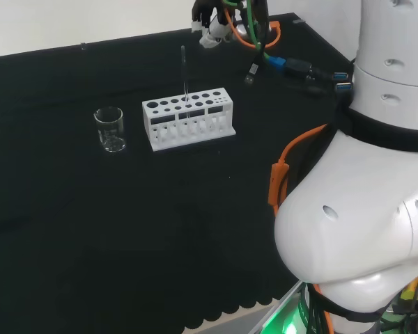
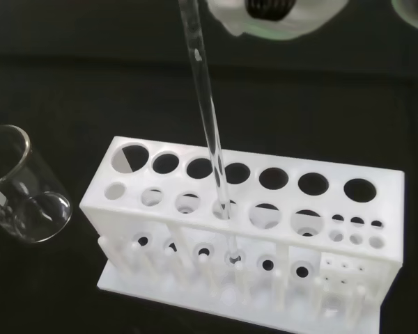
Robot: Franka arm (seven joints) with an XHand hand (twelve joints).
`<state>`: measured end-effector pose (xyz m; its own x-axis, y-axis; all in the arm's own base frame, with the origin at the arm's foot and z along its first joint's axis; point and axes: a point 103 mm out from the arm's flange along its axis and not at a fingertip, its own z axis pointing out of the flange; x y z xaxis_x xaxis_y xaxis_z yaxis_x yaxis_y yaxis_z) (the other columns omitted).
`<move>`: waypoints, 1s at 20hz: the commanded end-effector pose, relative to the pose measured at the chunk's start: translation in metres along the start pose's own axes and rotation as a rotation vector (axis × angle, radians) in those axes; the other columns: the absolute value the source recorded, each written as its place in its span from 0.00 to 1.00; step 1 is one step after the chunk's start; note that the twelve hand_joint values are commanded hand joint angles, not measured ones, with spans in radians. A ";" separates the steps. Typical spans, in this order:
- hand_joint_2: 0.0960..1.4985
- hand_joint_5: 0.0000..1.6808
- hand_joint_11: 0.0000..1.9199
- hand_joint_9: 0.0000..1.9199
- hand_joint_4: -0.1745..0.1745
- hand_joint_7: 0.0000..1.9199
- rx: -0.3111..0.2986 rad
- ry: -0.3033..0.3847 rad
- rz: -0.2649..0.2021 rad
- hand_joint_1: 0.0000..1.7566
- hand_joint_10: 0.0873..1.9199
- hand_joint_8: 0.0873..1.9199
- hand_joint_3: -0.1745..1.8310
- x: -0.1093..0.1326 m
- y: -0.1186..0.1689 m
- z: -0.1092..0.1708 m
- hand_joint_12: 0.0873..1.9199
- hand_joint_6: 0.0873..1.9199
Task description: Put the glass rod back on the white test tube rack.
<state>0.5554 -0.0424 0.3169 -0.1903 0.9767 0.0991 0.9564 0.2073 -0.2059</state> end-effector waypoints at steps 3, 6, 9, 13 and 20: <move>0.69 0.67 0.94 0.98 0.11 0.68 0.000 -0.010 0.019 0.71 0.00 0.23 0.02 0.010 -0.017 -0.006 0.19 0.34; 0.69 0.70 0.93 0.99 0.27 0.73 -0.010 -0.003 0.017 0.73 0.00 0.15 0.00 0.011 -0.023 -0.006 0.21 0.31; 0.69 0.70 0.93 0.99 0.29 0.74 -0.018 -0.007 0.016 0.74 0.00 0.14 0.00 0.011 -0.028 -0.008 0.21 0.30; 0.69 0.70 0.93 0.99 0.30 0.74 -0.022 -0.001 0.030 0.74 0.00 0.14 0.00 0.007 -0.036 -0.011 0.21 0.30; 0.73 0.68 0.94 1.00 0.00 0.75 -0.023 -0.005 0.041 0.68 0.00 0.19 0.00 0.003 -0.048 -0.013 0.22 0.37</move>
